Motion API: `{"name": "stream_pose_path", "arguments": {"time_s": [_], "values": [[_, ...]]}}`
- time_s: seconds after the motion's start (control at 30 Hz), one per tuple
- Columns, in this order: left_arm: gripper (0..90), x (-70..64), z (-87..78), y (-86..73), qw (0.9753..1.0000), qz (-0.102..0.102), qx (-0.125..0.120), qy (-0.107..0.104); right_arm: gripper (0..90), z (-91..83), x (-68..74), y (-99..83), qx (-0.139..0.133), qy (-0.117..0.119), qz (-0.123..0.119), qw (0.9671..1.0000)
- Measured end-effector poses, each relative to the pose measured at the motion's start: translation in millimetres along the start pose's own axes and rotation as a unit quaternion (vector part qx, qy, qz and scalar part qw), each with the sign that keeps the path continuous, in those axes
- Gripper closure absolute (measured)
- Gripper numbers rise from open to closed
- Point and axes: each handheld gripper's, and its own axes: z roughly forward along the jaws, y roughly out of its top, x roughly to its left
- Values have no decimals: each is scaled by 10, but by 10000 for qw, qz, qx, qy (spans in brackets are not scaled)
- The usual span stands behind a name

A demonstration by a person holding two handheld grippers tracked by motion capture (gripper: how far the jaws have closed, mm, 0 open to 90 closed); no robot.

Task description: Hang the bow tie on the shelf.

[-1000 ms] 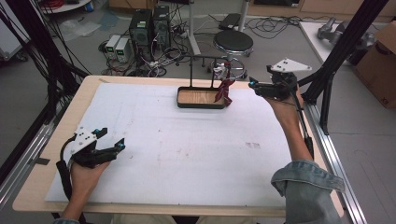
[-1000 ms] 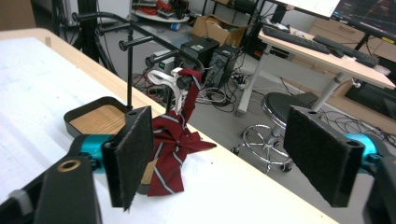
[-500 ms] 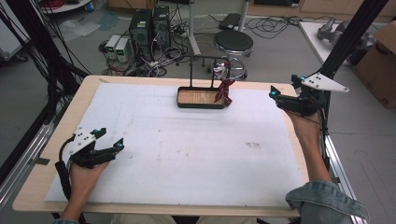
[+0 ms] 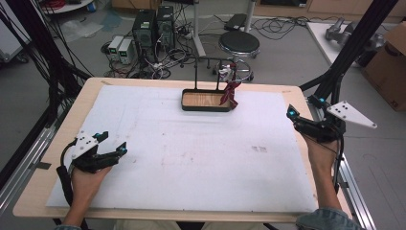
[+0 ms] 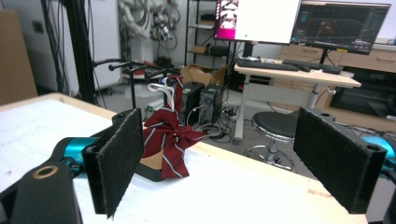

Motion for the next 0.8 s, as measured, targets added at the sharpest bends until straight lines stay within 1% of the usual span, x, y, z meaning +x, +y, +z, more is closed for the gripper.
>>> {"name": "stream_pose_path", "arguments": {"time_s": [0.13, 0.23, 0.3, 0.43, 0.63, 0.73, 0.8], "values": [[220, 1, -2, 0, 10000, -12, -7, -1, 135, -133, -10, -166, -166, -99, 244, 9995], [219, 0, 3, -1, 10000, -5, -2, 5, 121, -218, 10, -277, -223, -191, 328, 9990], [219, -2, 4, -2, 10000, -7, -7, 12, 121, -263, 28, -346, -326, -190, 374, 9986], [218, -4, 4, -2, 10000, 4, -4, 16, 120, -332, 74, -529, -340, -173, 481, 9981], [216, -3, 2, -3, 10000, -3, -9, 35, 119, -395, 162, -817, -385, -255, 616, 9970], [215, -3, 6, -4, 10000, 3, -12, 33, 118, -404, 215, -927, -359, -273, 590, 9972], [214, -2, 6, -5, 10000, 10, -6, 29, 116, -402, 252, -984, -315, -249, 632, 9972]]}}
